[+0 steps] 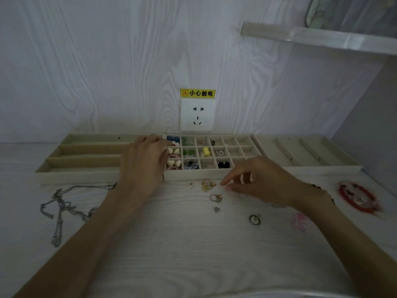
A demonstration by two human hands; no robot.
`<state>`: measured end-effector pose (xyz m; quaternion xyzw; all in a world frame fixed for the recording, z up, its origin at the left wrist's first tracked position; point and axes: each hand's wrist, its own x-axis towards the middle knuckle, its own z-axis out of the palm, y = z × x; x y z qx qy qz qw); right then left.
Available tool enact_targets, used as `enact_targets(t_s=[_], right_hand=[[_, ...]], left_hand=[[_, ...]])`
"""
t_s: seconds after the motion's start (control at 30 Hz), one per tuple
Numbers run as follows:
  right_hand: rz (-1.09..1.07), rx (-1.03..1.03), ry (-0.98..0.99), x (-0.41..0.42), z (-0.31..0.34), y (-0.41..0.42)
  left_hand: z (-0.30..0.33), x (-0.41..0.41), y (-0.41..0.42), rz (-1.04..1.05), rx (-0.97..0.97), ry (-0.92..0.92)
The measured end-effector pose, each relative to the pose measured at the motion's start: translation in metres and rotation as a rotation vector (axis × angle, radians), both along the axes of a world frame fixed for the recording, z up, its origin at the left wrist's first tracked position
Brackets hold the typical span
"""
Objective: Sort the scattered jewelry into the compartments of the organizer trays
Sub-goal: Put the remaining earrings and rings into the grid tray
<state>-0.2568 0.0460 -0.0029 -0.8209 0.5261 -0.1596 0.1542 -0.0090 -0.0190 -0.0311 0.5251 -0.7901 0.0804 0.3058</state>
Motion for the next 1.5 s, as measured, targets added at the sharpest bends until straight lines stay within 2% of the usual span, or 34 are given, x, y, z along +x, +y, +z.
enact_targets(t_s=[0.07,0.13,0.23,0.37,0.43,0.63,0.77,0.9,1.1,1.23,1.5], right_hand=[[-0.020,-0.009,0.012,0.000,-0.009,0.000],[-0.031,0.017,0.000,0.002,-0.013,0.000],[-0.018,0.061,-0.040,0.003,-0.018,0.001],[0.000,0.056,-0.050,0.000,-0.022,0.003],[0.006,0.051,-0.044,-0.004,-0.021,0.003],[-0.041,-0.030,-0.033,-0.008,-0.022,0.003],[-0.036,-0.153,0.085,0.005,-0.027,0.003],[0.019,-0.317,0.109,0.022,-0.035,-0.001],[0.026,-0.290,0.094,0.025,-0.040,-0.003],[-0.014,-0.214,0.055,0.016,-0.031,-0.001],[-0.067,-0.288,0.008,0.013,-0.028,0.001]], left_hand=[[0.007,-0.003,0.009,-0.062,-0.073,0.059],[0.013,-0.010,0.019,-0.163,-0.046,0.093],[0.014,-0.020,0.030,-0.315,0.212,0.116],[0.010,-0.023,0.037,-0.460,0.495,-0.023],[0.009,-0.025,0.040,-0.478,0.552,-0.082],[0.007,-0.027,0.040,-0.350,0.415,-0.199],[0.009,-0.025,0.039,-0.314,0.451,-0.144],[0.010,-0.023,0.037,-0.269,0.442,-0.132],[0.013,-0.019,0.035,-0.214,0.455,-0.155],[0.011,-0.020,0.035,-0.231,0.389,-0.161],[0.008,-0.025,0.037,-0.181,0.238,-0.011]])
